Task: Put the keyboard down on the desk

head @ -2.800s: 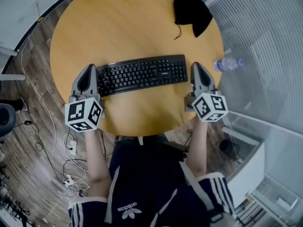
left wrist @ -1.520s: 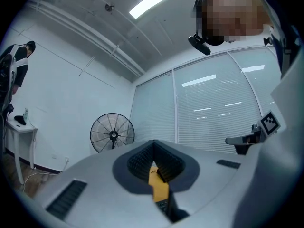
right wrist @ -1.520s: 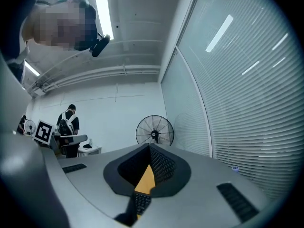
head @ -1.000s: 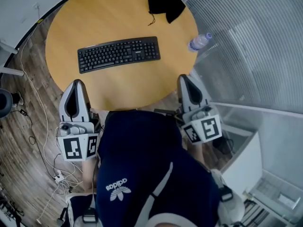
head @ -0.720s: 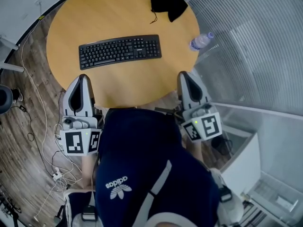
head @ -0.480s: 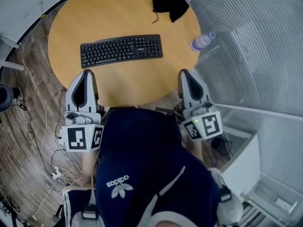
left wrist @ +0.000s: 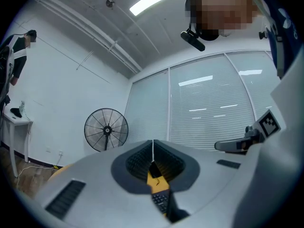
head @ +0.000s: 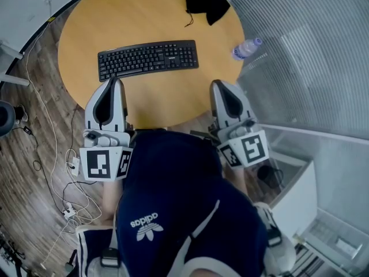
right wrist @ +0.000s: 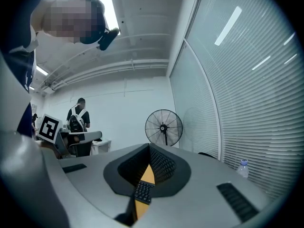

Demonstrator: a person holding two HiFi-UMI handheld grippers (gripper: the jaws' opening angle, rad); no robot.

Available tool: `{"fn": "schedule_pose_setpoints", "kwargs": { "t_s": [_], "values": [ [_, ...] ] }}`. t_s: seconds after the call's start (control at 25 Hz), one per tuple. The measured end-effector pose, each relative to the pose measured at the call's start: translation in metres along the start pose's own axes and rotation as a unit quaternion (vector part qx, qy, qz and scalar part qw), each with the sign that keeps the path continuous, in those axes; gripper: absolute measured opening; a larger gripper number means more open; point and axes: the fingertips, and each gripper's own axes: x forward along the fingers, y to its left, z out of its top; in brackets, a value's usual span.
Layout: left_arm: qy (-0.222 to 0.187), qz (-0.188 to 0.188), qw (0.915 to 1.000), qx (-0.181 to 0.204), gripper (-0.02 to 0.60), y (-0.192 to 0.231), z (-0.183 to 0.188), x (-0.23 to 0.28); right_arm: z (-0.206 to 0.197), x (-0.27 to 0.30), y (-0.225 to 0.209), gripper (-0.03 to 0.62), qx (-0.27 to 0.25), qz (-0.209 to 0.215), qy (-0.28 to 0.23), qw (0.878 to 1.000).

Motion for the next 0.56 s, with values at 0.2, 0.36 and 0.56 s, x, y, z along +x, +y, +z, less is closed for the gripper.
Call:
{"fn": "schedule_pose_setpoints", "kwargs": {
  "t_s": [0.2,0.36,0.56],
  "values": [
    [0.005,-0.013,0.9999,-0.009,0.003,-0.004,-0.004,0.000,-0.002,0.000,0.003,0.003,0.001,0.002,0.002,1.000],
    [0.009,-0.019,0.9997,-0.011,0.003,-0.006,-0.006,0.000,-0.005,-0.001,0.003,0.003,0.002,0.001,0.005,1.000],
    [0.018,-0.029,0.9993,-0.015,0.003,-0.009,-0.011,0.001,-0.007,-0.002,0.002,0.003,0.003,-0.001,0.007,1.000]
  ]
}}
